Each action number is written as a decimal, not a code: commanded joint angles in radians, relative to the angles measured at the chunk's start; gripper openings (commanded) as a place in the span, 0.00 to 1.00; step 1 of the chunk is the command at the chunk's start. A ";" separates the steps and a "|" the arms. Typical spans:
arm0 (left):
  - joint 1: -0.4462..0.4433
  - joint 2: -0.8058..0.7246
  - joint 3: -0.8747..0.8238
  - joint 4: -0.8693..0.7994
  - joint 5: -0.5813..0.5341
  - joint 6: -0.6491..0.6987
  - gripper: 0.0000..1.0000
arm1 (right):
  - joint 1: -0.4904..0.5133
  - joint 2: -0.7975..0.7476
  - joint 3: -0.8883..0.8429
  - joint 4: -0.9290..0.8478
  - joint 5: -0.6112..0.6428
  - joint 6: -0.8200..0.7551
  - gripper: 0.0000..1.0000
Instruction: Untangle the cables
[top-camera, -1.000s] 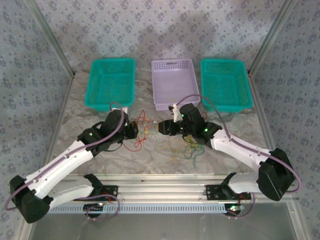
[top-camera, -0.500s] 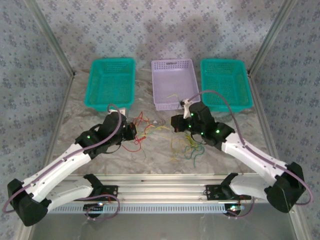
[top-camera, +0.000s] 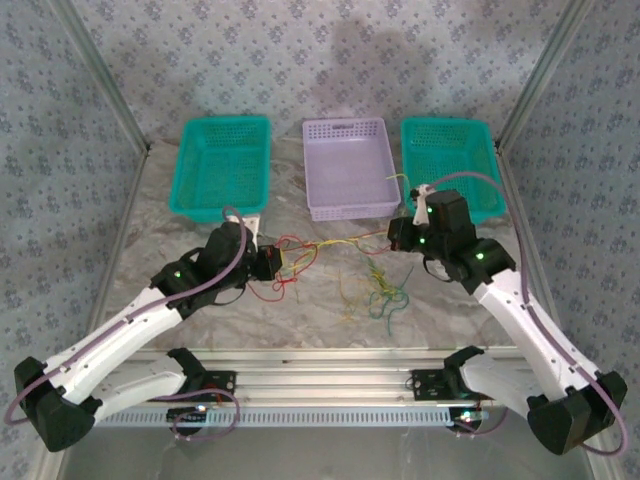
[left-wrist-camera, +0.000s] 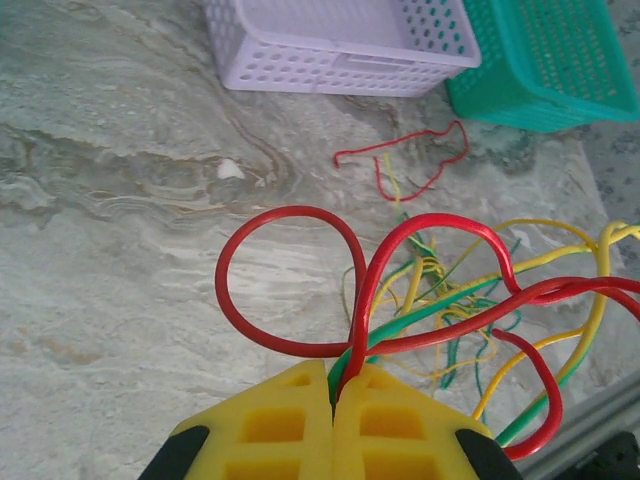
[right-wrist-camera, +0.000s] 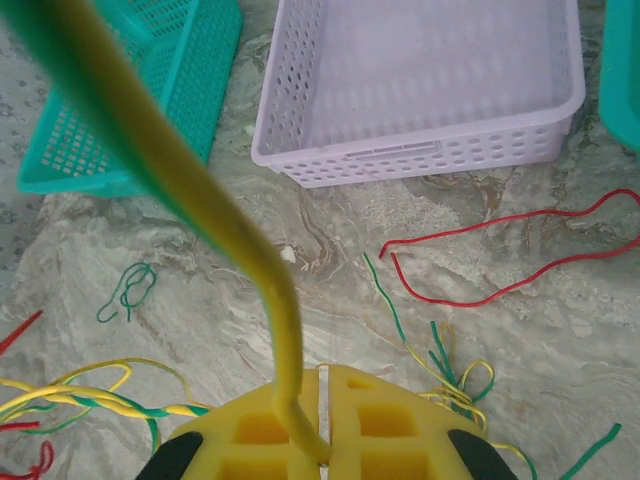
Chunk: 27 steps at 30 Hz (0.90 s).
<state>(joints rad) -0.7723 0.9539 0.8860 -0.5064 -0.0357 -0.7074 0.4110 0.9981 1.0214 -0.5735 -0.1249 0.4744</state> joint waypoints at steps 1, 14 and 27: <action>0.051 -0.019 0.006 -0.227 -0.187 0.020 0.00 | -0.114 -0.050 0.052 -0.140 0.282 -0.048 0.00; 0.048 0.004 -0.037 -0.128 -0.006 0.085 0.31 | -0.077 -0.060 0.040 0.045 0.004 -0.052 0.00; 0.048 -0.012 -0.076 -0.068 0.045 0.082 0.53 | -0.018 -0.027 0.101 0.038 -0.016 -0.074 0.00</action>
<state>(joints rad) -0.7258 0.9413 0.8330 -0.5900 -0.0113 -0.6216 0.3748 0.9703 1.0969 -0.5484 -0.1268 0.4099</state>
